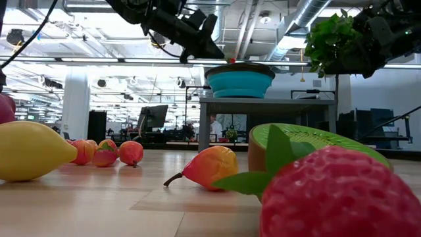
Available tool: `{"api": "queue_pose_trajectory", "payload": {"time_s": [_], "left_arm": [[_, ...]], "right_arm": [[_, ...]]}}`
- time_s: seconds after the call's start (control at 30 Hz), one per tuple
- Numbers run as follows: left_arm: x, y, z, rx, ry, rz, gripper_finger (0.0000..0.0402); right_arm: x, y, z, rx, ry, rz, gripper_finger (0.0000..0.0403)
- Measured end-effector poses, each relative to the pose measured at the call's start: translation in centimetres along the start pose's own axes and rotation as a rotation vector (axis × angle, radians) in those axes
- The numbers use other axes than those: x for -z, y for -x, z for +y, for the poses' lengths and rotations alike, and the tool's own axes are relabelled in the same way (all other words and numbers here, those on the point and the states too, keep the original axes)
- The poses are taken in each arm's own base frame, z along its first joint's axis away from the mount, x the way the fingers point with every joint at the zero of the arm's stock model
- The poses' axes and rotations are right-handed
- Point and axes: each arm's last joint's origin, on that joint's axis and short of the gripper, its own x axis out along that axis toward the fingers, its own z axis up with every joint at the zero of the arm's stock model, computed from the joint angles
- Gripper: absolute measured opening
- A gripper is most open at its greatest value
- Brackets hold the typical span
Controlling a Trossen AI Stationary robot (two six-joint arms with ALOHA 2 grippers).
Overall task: Pick & Place Fruit
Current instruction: Put the top strawberry into the strainer bowl, then put the yellow pear into the strainer bowl
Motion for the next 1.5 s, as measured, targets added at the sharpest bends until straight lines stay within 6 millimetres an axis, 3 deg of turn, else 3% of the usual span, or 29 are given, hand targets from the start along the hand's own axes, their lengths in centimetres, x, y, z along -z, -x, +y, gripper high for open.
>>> {"api": "queue_pose_trajectory", "payload": {"time_s": [0.17,0.4,0.73,0.83,0.97,1.23,1.37,1.5], "left_arm": [[1.3,-0.1,0.1,-0.004,0.015,0.037,0.0001],[1.4,-0.1,0.1,-0.003,0.034,0.029,0.0014],[1.3,-0.1,0.1,-0.001,0.029,0.015,0.0111],[1.0,0.0,0.1,0.005,0.053,-0.003,0.0123],[0.2,0.9,-0.4,0.085,0.058,-0.024,0.0106],[-1.8,4.1,-3.3,0.235,0.033,-0.070,0.0034],[-1.6,5.4,-4.8,0.277,0.029,-0.011,0.0006],[-0.9,6.2,-6.5,0.323,0.064,0.061,0.0004]], "right_arm": [[0.0,0.0,0.0,0.000,0.000,0.000,0.0000],[0.0,0.0,0.0,0.000,0.000,0.000,0.0000],[0.0,0.0,0.0,0.000,0.000,0.000,0.0000],[0.0,0.0,0.0,0.000,0.000,0.000,0.0000],[0.0,0.0,0.0,-0.001,0.000,0.000,0.0000],[0.0,0.0,0.0,-0.001,0.000,0.000,0.0000],[0.0,0.0,0.0,-0.003,0.002,0.003,0.0000],[0.0,0.0,0.0,-0.003,0.002,0.004,0.0000]]}}
